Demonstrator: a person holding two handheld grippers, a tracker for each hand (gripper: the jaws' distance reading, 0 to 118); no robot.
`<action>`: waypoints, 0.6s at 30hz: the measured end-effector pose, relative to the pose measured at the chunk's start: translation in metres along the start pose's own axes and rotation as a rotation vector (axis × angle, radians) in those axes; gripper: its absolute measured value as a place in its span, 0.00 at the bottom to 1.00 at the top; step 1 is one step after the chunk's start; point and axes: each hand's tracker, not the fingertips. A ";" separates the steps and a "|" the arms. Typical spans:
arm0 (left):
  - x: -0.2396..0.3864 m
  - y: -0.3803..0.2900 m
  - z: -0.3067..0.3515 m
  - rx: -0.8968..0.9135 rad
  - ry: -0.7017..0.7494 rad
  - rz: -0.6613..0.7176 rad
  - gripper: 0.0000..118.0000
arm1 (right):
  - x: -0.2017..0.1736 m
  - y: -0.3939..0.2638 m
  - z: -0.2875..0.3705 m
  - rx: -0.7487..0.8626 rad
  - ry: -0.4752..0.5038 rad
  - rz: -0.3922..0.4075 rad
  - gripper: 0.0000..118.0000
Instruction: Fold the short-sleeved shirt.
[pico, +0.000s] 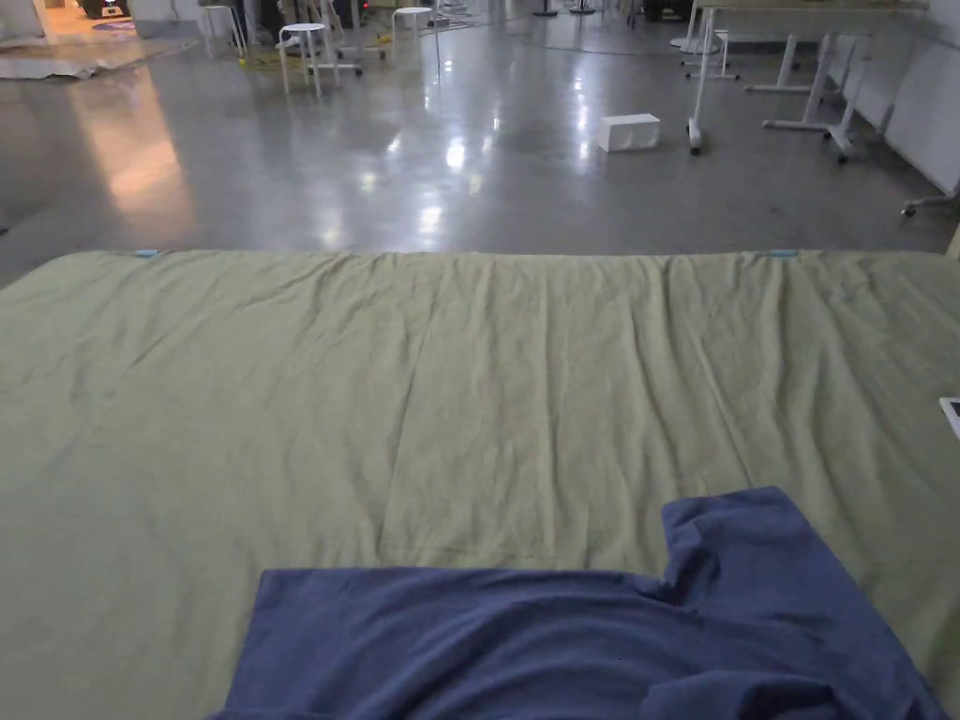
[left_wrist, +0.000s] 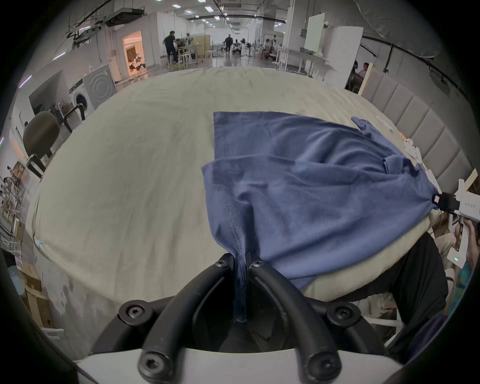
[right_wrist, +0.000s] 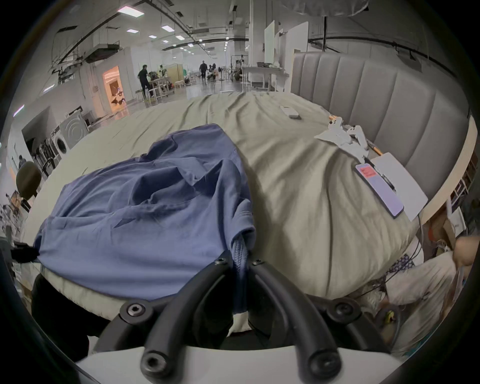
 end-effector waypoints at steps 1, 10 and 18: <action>0.001 0.001 -0.003 -0.004 -0.005 -0.012 0.07 | 0.002 -0.001 -0.005 0.002 0.010 -0.019 0.07; -0.004 0.007 0.048 0.280 -0.055 -0.020 0.60 | 0.022 0.015 0.031 0.105 0.116 -0.121 0.64; 0.070 0.034 0.182 0.894 -0.050 -0.026 0.69 | -0.031 0.057 0.135 0.554 0.185 0.043 0.69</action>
